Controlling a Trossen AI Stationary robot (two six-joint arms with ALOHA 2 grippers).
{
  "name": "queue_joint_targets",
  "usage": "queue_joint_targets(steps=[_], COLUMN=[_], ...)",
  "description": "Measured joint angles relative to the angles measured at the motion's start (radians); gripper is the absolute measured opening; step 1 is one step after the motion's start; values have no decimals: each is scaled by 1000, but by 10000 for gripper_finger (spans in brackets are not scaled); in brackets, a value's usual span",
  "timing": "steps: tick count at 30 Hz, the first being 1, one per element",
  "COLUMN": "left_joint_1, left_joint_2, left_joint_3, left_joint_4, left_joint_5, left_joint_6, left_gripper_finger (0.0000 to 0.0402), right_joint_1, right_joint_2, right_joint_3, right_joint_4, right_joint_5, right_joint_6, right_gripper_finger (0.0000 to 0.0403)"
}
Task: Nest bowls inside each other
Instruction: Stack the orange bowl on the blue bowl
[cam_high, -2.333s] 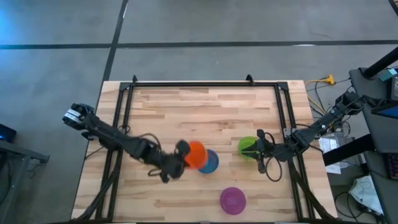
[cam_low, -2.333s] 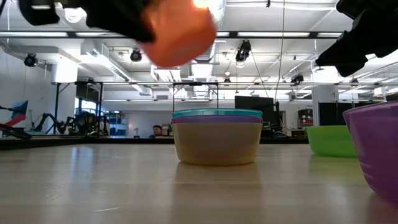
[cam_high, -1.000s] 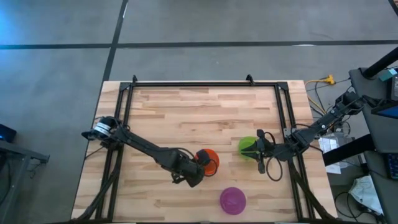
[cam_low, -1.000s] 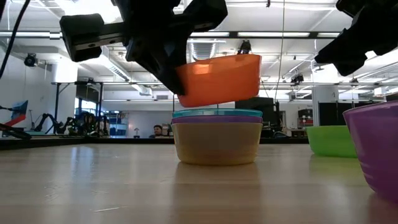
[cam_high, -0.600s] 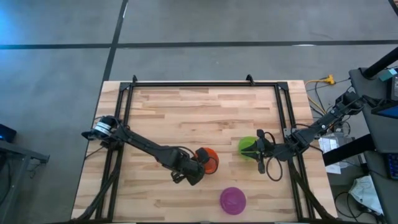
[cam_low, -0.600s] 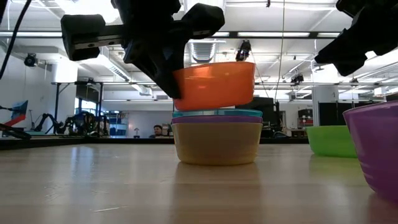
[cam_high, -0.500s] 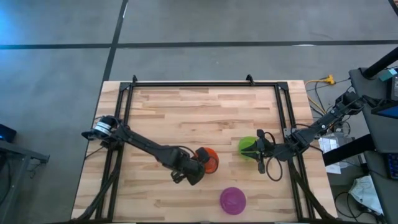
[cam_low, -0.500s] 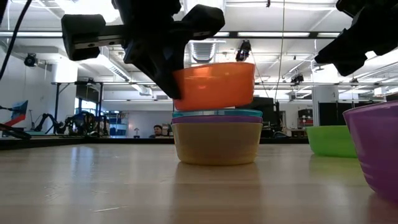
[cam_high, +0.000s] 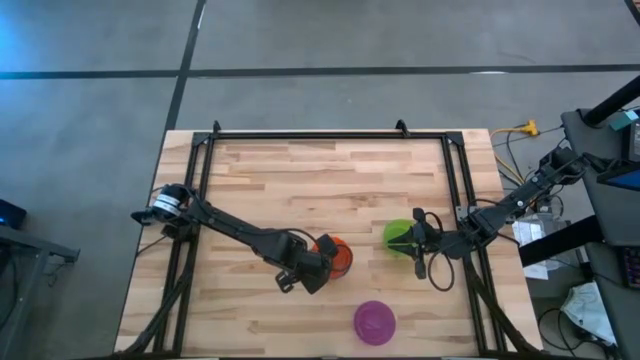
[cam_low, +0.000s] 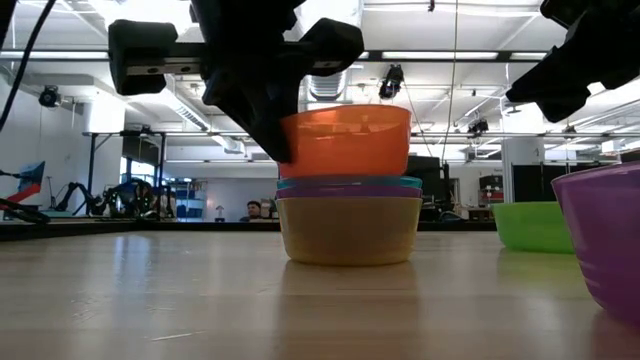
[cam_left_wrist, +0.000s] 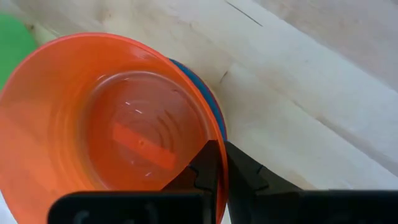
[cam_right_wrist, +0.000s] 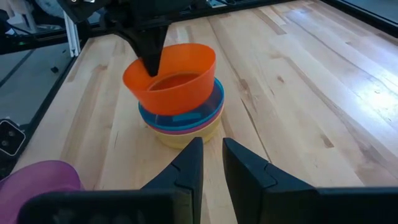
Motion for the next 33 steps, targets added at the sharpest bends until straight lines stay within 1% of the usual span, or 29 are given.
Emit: queue_joint_targets(steps=[20, 24, 33], left_joint_1=[16, 21, 22], left_joint_2=[0, 0, -1], left_joint_3=[-1, 5, 39], left_joint_4=[12, 9, -3], left_joint_5=[3, 28, 45], left_joint_6=[0, 1, 9], left_gripper_finger=[0, 0, 0], right_joint_1=[0, 0, 0], right_joint_2=[0, 0, 0], right_joint_3=[0, 0, 0], right_joint_4=[0, 0, 0], right_joint_5=[0, 0, 0], right_joint_6=[-4, -6, -6], right_gripper_finger=[57, 57, 57])
